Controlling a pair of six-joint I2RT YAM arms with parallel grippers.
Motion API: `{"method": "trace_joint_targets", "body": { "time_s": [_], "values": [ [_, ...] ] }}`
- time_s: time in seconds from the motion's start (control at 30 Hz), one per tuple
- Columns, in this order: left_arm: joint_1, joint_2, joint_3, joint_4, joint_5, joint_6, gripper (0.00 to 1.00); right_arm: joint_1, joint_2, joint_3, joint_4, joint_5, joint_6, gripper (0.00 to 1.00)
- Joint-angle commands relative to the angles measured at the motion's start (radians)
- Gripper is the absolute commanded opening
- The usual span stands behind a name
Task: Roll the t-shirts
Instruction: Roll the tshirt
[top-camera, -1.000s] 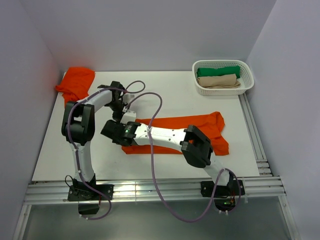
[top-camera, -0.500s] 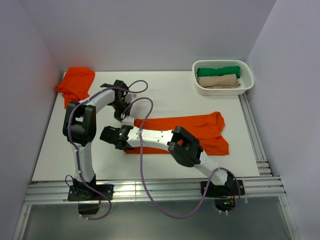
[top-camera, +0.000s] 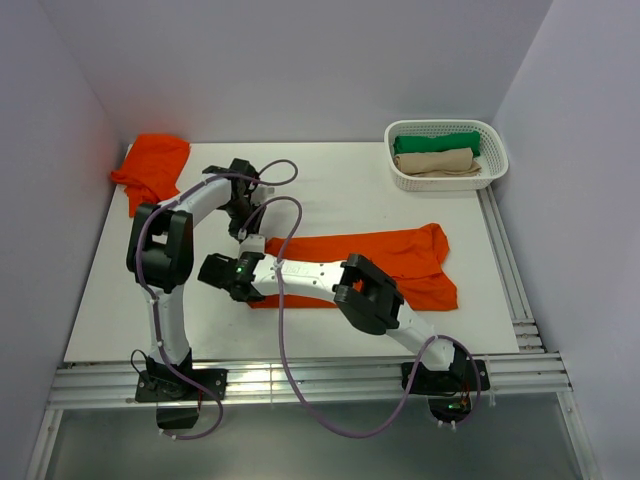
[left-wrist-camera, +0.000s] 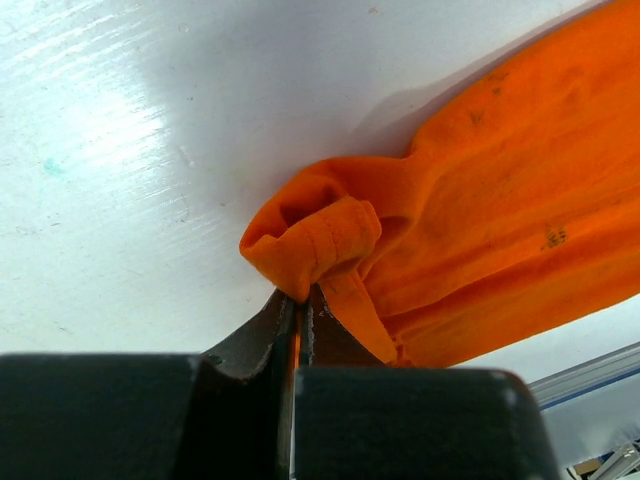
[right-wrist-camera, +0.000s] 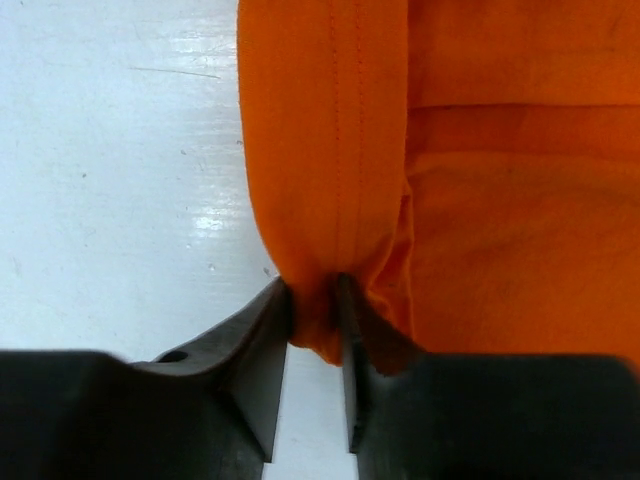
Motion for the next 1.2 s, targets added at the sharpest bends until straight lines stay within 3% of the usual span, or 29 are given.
{"method": "trace_joint_targets", "body": {
  "time_s": [0.0,0.07,0.2,0.37,0.47,0.6,0.77,0.93,1.03,1.17],
  "values": [
    [-0.007,-0.027,0.042,-0.007,-0.014,-0.020,0.01,0.013,0.022,-0.011,0.019,-0.041,0.015,0.27],
    [-0.007,-0.029,0.044,-0.003,-0.019,-0.020,0.03,0.013,0.002,-0.043,0.056,-0.052,0.022,0.18],
    [-0.007,-0.026,0.056,0.001,-0.036,-0.021,0.07,0.007,-0.135,-0.272,0.256,-0.087,0.048,0.09],
    [-0.007,-0.024,0.076,0.007,-0.062,-0.023,0.08,-0.022,-0.287,-0.544,0.663,-0.159,0.074,0.04],
    [-0.009,-0.029,0.088,0.005,-0.062,-0.018,0.18,-0.040,-0.337,-0.641,0.803,-0.198,0.107,0.04],
    [-0.007,-0.049,0.105,0.010,-0.054,-0.008,0.42,-0.056,-0.380,-0.756,0.951,-0.228,0.161,0.02],
    [-0.004,-0.089,0.133,-0.010,-0.030,0.014,0.59,-0.082,-0.418,-0.946,1.229,-0.279,0.271,0.01],
    [0.033,-0.119,0.140,-0.050,0.056,0.081,0.59,-0.113,-0.430,-1.057,1.419,-0.305,0.353,0.01],
    [0.062,-0.141,0.096,-0.050,0.098,0.123,0.53,-0.128,-0.424,-1.112,1.522,-0.329,0.380,0.00],
    [0.089,-0.188,-0.028,-0.013,0.104,0.160,0.52,-0.139,-0.406,-1.163,1.611,-0.346,0.431,0.00]
  ]
}}
